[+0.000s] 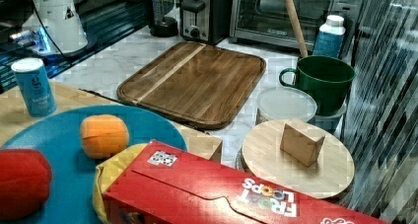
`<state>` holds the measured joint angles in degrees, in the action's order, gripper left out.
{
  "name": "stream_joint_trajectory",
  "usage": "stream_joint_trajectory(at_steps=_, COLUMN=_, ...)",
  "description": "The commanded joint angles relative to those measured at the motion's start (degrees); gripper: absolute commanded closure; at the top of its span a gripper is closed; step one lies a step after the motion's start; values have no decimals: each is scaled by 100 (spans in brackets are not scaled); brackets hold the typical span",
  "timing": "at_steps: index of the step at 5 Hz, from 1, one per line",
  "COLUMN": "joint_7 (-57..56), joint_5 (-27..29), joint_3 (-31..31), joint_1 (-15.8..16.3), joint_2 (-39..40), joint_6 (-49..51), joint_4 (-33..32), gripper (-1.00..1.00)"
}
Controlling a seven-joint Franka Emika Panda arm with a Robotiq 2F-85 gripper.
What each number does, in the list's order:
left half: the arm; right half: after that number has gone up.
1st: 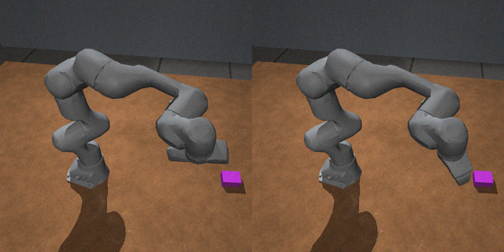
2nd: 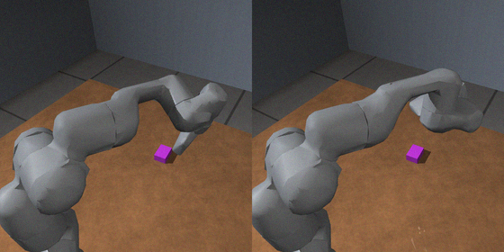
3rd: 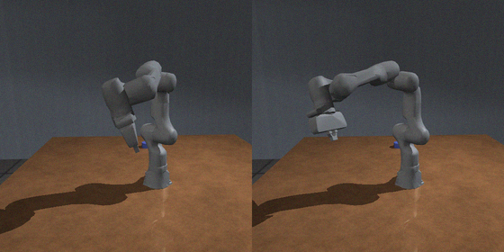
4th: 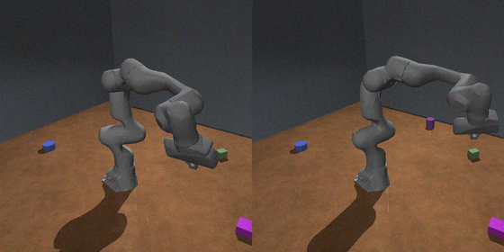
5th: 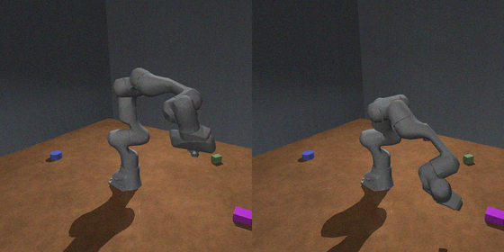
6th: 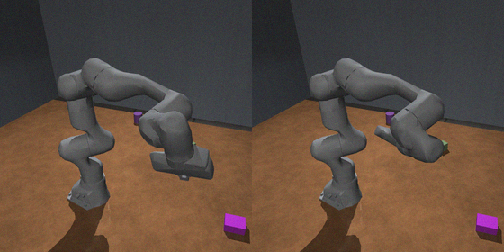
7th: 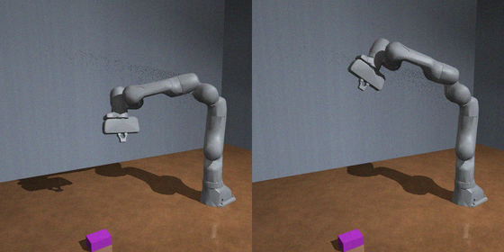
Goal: Open the drawer.
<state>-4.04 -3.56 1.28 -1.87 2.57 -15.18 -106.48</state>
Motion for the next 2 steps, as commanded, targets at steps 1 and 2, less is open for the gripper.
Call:
stream_joint_trajectory(at_steps=1, joint_7=-8, joint_5=-4, joint_3=-6, joint_1=-10, joint_2=15, joint_6=-7, joint_4=-4, gripper=-100)
stream_joint_trajectory(at_steps=2, joint_7=-209, joint_5=-264, joint_3=10, joint_1=-33, joint_2=-24, joint_6=-168, joint_4=-182, gripper=-100)
